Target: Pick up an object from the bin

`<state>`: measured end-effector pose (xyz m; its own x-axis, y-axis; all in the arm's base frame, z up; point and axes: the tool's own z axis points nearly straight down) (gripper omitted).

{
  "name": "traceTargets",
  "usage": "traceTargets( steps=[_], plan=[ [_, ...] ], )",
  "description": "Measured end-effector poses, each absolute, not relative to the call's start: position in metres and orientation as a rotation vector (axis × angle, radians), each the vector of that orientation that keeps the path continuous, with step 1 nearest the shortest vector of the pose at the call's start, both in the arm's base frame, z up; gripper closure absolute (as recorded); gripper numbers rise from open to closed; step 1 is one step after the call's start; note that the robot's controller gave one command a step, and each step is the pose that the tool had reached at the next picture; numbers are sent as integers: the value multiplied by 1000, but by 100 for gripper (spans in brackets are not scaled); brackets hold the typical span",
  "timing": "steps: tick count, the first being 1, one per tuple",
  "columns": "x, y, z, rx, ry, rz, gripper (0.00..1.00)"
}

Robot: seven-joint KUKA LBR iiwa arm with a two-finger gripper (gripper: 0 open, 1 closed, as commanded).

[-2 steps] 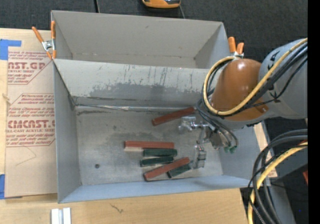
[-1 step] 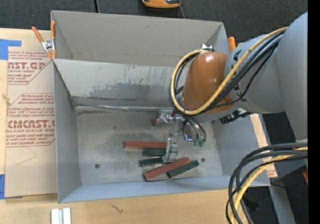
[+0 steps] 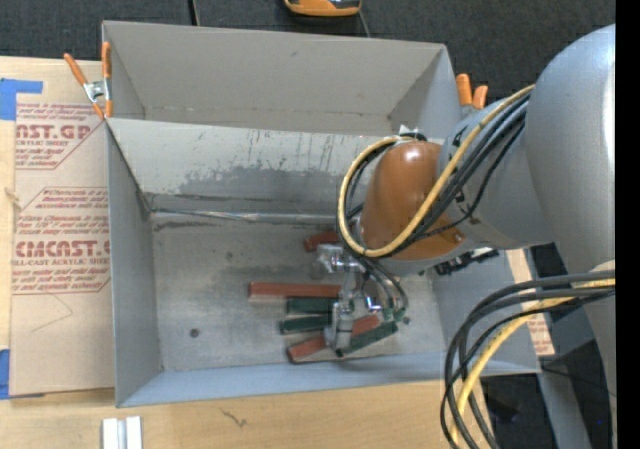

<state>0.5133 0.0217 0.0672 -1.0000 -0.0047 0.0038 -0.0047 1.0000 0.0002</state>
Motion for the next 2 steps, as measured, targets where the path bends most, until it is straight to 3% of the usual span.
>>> traceTargets(
  steps=[1,2],
  plan=[
    [514,50,74,-74,-3146,3,100],
    [514,50,74,-75,-3146,3,100]
  ],
)
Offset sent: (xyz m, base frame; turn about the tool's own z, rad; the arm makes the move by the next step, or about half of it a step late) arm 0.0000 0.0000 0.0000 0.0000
